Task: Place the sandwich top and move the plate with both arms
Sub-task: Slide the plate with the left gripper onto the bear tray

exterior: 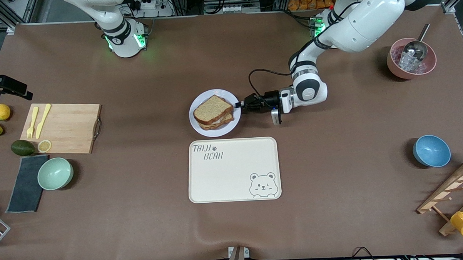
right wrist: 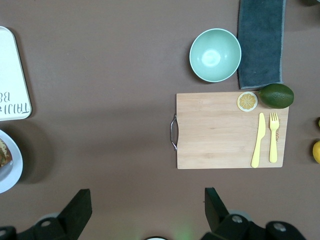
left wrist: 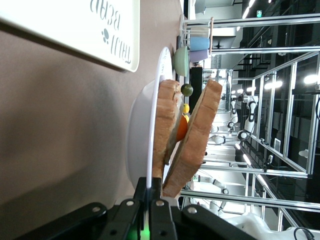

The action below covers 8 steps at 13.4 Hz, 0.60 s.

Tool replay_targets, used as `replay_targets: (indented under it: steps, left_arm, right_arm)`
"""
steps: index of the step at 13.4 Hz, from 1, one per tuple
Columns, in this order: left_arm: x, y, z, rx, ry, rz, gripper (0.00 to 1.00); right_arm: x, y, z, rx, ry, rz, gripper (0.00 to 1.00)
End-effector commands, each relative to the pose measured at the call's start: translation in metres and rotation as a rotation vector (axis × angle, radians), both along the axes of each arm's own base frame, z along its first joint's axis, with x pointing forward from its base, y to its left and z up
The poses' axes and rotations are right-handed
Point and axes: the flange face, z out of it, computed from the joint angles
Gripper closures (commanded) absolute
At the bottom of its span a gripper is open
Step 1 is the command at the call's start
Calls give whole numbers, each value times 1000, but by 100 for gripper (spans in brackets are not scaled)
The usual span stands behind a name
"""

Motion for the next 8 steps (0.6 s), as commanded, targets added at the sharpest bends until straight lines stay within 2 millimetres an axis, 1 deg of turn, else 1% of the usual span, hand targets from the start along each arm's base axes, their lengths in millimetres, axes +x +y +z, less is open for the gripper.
replay_targets:
  steps: [1, 2, 4, 5, 6, 8]
  left_arm:
    - [14, 1, 18, -55, -29, 44, 100]
    - [18, 3, 21, -61, -28, 53, 100]
    - [27, 4, 38, -77, -27, 66, 100]
    - [30, 3, 43, -80, -31, 67, 100]
    - [33, 3, 45, -82, -35, 69, 100]
    - [46, 12, 51, -89, -45, 95, 100]
  right_arm:
    - [1, 0, 1, 7, 2, 5, 0]
    - [1, 0, 1, 7, 4, 5, 0]
    - [1, 0, 1, 7, 2, 5, 0]
    - [1, 0, 1, 7, 2, 5, 0]
    - [1, 1, 1, 7, 4, 6, 0]
    - [1, 1, 1, 7, 4, 6, 0]
